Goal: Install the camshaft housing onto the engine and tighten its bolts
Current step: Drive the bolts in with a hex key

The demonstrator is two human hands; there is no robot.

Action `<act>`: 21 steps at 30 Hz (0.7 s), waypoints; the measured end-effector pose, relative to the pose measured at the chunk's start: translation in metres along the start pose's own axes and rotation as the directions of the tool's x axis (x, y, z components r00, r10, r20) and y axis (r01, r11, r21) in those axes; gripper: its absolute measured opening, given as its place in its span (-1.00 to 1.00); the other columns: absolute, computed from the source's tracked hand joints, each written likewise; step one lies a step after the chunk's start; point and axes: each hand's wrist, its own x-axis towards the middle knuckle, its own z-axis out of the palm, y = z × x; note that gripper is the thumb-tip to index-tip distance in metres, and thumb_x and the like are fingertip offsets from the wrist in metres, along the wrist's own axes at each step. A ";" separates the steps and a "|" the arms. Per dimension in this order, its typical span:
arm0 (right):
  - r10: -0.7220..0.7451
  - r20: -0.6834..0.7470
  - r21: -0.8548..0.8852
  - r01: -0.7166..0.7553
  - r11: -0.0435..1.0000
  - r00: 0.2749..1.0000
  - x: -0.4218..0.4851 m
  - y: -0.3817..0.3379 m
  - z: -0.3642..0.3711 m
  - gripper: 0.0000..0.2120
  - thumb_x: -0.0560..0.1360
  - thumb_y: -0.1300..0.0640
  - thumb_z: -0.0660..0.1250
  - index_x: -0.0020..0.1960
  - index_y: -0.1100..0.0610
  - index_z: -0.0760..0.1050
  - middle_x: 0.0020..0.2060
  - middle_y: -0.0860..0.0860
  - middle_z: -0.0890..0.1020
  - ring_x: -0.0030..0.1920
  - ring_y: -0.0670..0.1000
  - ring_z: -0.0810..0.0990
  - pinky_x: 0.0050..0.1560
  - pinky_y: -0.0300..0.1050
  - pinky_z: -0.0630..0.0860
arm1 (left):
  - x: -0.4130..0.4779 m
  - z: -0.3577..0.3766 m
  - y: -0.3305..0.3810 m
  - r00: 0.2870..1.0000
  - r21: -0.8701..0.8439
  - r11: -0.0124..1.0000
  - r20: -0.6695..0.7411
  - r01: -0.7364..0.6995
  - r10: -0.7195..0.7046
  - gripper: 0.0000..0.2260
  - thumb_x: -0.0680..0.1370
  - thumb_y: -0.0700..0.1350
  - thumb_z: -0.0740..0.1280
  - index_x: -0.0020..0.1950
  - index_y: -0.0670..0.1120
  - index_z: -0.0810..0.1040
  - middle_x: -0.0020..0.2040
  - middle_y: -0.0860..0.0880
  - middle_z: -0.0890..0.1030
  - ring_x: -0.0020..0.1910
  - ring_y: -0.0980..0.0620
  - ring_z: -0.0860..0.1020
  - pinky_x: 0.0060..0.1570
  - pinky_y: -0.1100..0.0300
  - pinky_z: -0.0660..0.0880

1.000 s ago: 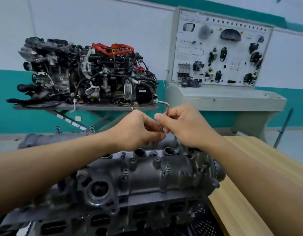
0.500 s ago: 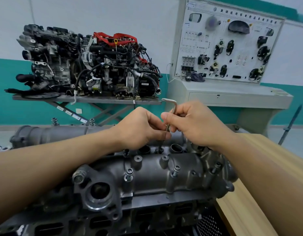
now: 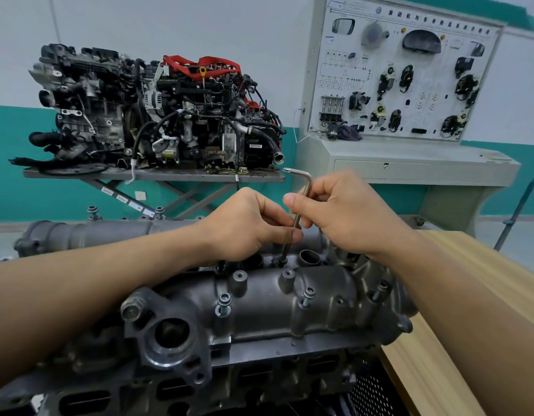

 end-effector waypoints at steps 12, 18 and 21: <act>-0.001 0.040 0.112 -0.003 0.994 0.999 -0.001 0.003 -0.004 -0.75 0.52 0.12 0.44 -0.30 0.18 0.66 -0.42 0.03 0.66 -0.45 -0.16 0.45 -0.35 -0.40 0.39 | -0.006 0.000 -0.002 0.999 0.038 0.999 0.037 0.000 -0.001 -0.90 0.54 -0.09 0.47 -0.05 -0.10 0.75 -0.09 -0.30 0.70 -0.23 0.11 0.45 -0.13 0.21 0.42; 0.036 -0.009 0.119 -0.035 0.992 0.999 -0.002 0.000 -0.003 -0.77 0.43 0.06 0.54 -0.33 0.16 0.67 -0.53 -0.05 0.54 -0.52 -0.22 0.39 -0.44 -0.46 0.30 | -0.005 -0.001 0.001 0.996 0.011 0.998 -0.064 -0.055 0.056 -0.87 0.44 -0.14 0.56 -0.16 -0.20 0.73 -0.14 -0.37 0.66 -0.22 0.01 0.43 -0.13 0.09 0.39; 0.080 -0.087 0.116 -0.070 0.991 0.993 -0.003 0.002 -0.003 -0.65 0.33 -0.15 0.56 -0.34 0.14 0.65 -0.53 -0.04 0.49 -0.51 -0.18 0.35 -0.46 -0.38 0.31 | -0.006 -0.001 0.001 0.995 0.124 0.989 -0.043 -0.084 0.090 -0.84 0.51 -0.14 0.49 -0.23 -0.18 0.69 -0.37 -0.21 0.61 -0.37 0.11 0.37 -0.30 0.23 0.35</act>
